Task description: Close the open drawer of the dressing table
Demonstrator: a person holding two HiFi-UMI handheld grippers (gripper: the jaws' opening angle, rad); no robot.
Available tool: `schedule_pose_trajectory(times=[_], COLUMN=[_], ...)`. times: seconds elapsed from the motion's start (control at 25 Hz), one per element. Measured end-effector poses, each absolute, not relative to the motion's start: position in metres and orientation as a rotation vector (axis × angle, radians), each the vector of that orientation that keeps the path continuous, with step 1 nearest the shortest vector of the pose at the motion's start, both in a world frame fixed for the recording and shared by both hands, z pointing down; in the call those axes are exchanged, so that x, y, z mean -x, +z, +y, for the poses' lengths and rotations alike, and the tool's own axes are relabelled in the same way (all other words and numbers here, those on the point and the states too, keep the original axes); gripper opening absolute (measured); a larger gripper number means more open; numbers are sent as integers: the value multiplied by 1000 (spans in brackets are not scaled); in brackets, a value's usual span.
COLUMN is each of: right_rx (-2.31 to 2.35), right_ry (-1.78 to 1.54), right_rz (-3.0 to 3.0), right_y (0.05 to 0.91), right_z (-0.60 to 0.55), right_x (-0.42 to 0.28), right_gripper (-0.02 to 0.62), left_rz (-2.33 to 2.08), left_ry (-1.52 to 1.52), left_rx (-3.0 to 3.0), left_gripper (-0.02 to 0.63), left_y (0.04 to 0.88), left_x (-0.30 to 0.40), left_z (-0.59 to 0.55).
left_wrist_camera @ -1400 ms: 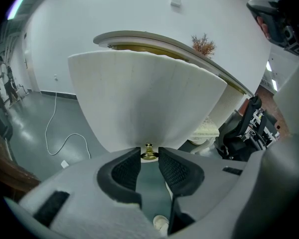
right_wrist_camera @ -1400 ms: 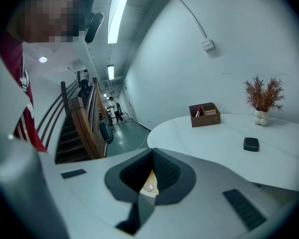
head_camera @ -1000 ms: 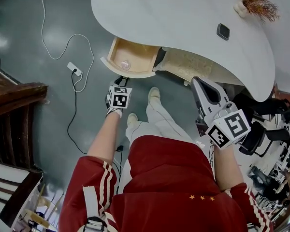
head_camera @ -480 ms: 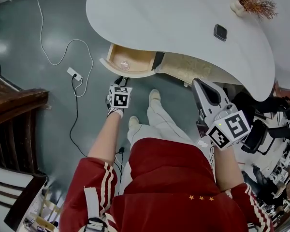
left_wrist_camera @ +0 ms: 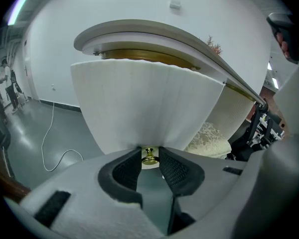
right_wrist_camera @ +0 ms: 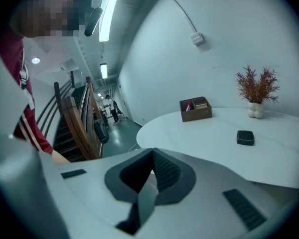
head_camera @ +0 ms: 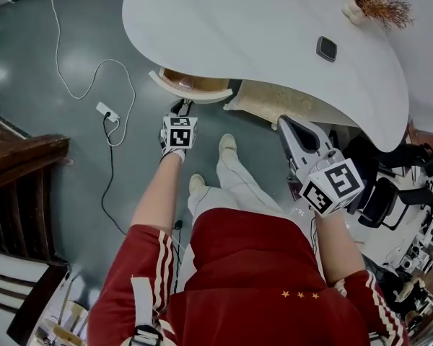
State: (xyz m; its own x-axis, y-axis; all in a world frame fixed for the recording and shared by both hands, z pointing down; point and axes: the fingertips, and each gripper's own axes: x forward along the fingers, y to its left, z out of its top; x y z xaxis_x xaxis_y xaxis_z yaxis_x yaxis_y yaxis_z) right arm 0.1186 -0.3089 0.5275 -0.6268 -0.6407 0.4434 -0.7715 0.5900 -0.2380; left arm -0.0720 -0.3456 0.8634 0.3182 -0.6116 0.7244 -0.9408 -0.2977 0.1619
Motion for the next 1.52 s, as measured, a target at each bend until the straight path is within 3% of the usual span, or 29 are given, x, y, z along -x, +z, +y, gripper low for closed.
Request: schedule_pose_trajectory(times=[1.52], right_rx=[-1100], right_ry=[660], right_rz=[-2485], right_y=[593], right_z=[-356], right_x=[-114], right_gripper=[5], left_rz=[-1521], left_ry=[563], left_rx=[-2197], left_gripper=[106], left_y=[854], left_x=[46], left_z=[-458])
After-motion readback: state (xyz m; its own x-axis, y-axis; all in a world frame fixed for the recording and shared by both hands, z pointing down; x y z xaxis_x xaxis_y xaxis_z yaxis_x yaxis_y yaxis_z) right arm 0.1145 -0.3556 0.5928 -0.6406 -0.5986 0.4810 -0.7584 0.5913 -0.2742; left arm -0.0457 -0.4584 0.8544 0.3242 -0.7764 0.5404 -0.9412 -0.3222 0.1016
